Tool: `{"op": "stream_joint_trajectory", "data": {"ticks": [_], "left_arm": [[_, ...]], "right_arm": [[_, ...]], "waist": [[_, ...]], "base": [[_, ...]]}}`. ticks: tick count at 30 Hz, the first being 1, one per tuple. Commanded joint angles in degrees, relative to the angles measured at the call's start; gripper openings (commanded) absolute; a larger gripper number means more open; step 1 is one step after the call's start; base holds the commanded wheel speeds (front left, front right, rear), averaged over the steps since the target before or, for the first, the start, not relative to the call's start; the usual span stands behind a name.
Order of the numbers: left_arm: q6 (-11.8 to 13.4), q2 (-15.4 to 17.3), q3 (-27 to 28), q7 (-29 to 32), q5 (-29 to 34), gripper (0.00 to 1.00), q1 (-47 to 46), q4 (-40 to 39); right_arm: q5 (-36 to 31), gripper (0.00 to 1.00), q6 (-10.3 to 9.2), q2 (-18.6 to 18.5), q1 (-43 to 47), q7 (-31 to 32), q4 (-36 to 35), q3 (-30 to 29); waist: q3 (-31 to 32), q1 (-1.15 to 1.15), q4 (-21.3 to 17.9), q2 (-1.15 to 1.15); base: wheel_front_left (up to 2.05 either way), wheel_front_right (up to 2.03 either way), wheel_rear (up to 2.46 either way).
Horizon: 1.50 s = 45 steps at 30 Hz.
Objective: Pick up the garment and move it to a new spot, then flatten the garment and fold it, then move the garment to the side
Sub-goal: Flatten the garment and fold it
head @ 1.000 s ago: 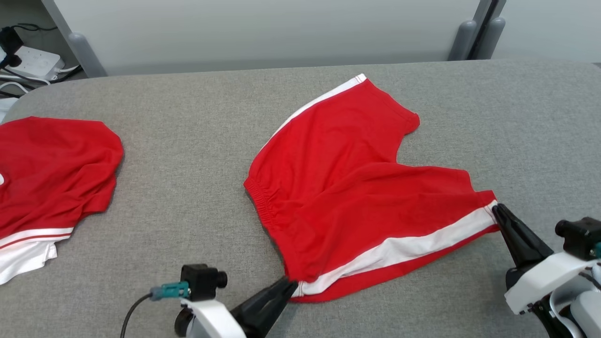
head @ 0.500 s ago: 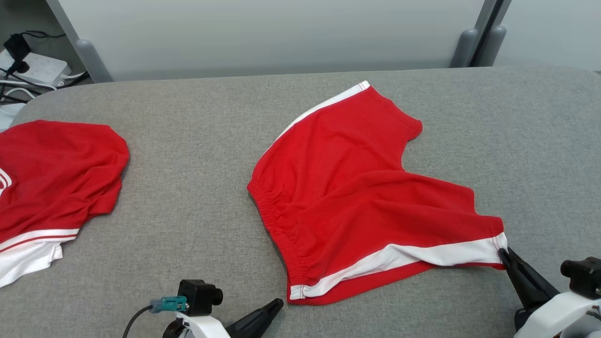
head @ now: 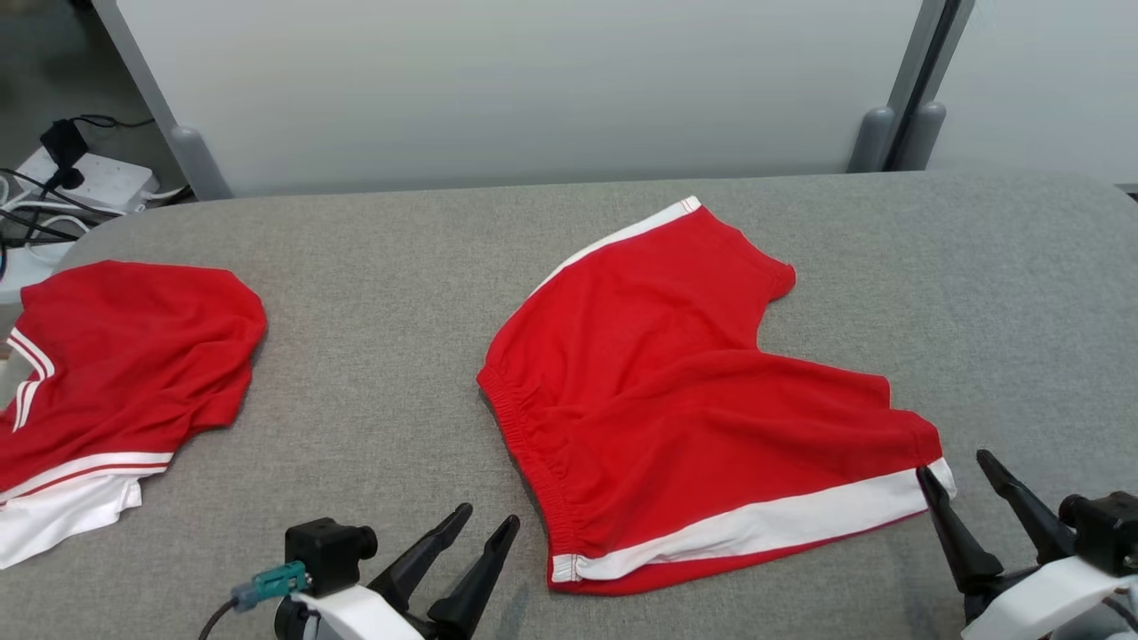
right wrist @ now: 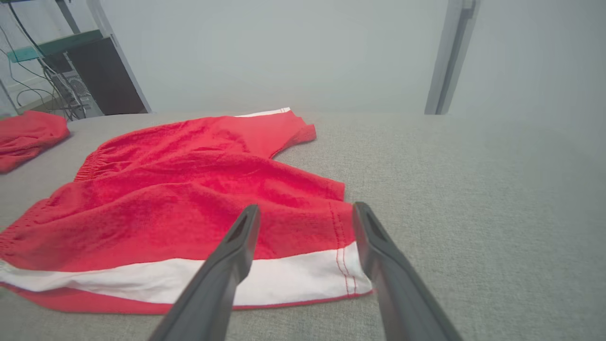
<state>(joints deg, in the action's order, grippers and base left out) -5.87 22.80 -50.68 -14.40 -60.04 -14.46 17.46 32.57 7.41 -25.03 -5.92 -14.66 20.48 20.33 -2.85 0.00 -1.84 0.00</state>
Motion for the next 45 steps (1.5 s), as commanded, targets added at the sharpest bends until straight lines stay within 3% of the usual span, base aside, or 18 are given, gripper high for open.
{"op": "stream_joint_trajectory", "data": {"ticks": [1,2,11,17,24,29,34,45], "left_arm": [[0.7,0.6,3.7,-0.6,1.5,0.95,-0.1,-2.0],[1.1,0.0,5.7,-0.6,3.1,1.00,1.2,-3.0],[6.3,-6.4,21.1,-0.6,15.7,1.00,11.8,-12.1],[8.2,-11.6,30.6,-0.6,24.9,1.00,17.4,-17.3],[5.1,-17.7,40.5,-0.6,34.2,1.00,23.6,-21.7],[3.7,-18.7,41.8,-0.6,41.1,1.00,26.1,-20.9],[4.3,-19.3,42.9,-0.6,48.3,1.00,27.9,-20.8],[6.3,-19.9,42.8,-0.6,49.3,1.00,30.3,-20.9]], "right_arm": [[-1.0,1.00,0.08,-0.8,0.8,-0.3,-2.2,-0.1],[-1.7,1.00,0.08,-0.2,1.2,-0.3,-3.1,-0.6],[-7.7,1.00,0.08,5.5,5.4,-0.3,-12.7,-6.7],[-10.3,1.00,0.08,8.6,8.4,-0.3,-15.4,-9.3],[-11.4,1.00,0.08,10.9,11.1,-0.3,-16.5,-10.2],[-12.1,1.00,0.08,11.6,12.5,-0.3,-17.2,-10.5],[-12.9,1.00,0.08,12.0,14.4,-0.3,-17.2,-11.3],[-13.2,1.00,0.08,12.3,15.0,-0.3,-17.2,-11.9]], "waist": [[0.8,0.00,0.4,0.00],[1.3,0.00,0.5,0.00],[3.7,0.00,0.7,0.00],[5.0,0.00,0.7,0.00],[6.1,0.00,0.2,0.00],[6.4,0.00,0.1,0.00],[6.7,0.00,0.1,0.00],[7.3,0.00,0.1,0.00]], "base": [[0.00,0.00,0.00],[0.00,0.00,0.00],[0.00,0.00,0.00],[0.00,0.00,0.00],[0.00,0.00,0.00],[0.00,0.00,0.00],[0.00,0.00,0.00],[0.00,0.00,0.00]]}}
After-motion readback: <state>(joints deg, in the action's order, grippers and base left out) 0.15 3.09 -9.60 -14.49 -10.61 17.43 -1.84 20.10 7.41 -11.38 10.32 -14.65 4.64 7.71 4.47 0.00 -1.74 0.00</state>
